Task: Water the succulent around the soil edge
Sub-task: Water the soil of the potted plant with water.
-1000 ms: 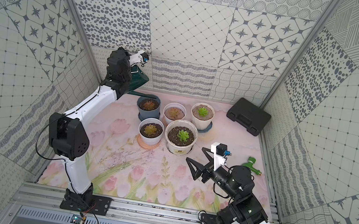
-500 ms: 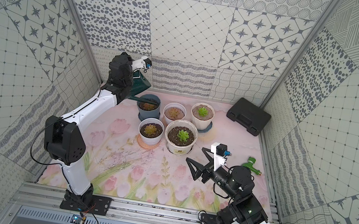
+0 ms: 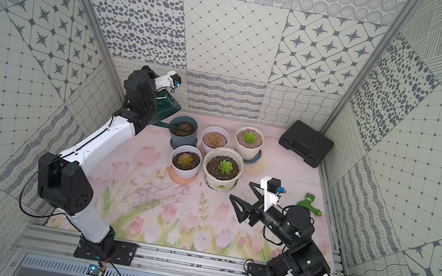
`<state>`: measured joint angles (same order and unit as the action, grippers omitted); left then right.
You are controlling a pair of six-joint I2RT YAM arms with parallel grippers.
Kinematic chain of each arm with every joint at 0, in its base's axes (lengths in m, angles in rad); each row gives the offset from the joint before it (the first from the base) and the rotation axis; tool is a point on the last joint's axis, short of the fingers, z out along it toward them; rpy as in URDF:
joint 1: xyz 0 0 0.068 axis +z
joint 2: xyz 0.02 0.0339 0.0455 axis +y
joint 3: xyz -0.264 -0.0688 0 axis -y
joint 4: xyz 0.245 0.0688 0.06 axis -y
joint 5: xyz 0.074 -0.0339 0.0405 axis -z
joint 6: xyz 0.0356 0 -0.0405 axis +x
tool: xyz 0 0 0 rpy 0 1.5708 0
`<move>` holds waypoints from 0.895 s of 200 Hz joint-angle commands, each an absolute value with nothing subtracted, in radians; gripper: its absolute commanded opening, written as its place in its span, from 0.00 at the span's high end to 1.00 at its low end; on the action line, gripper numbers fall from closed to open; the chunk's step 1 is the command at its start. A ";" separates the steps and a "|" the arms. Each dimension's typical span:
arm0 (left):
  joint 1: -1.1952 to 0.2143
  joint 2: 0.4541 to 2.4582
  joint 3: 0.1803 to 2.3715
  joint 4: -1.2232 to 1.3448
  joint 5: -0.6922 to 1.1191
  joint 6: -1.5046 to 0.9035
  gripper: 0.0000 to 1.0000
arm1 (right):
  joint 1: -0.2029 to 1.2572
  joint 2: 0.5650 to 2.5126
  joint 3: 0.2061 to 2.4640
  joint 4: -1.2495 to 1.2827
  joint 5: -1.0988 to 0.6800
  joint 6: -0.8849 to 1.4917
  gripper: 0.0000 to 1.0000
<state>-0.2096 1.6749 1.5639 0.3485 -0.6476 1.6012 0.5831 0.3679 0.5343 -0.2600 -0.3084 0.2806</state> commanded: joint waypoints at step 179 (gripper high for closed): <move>-0.093 1.741 1.659 0.454 -0.647 1.664 1.00 | 0.587 0.495 0.502 0.070 -0.403 0.335 0.03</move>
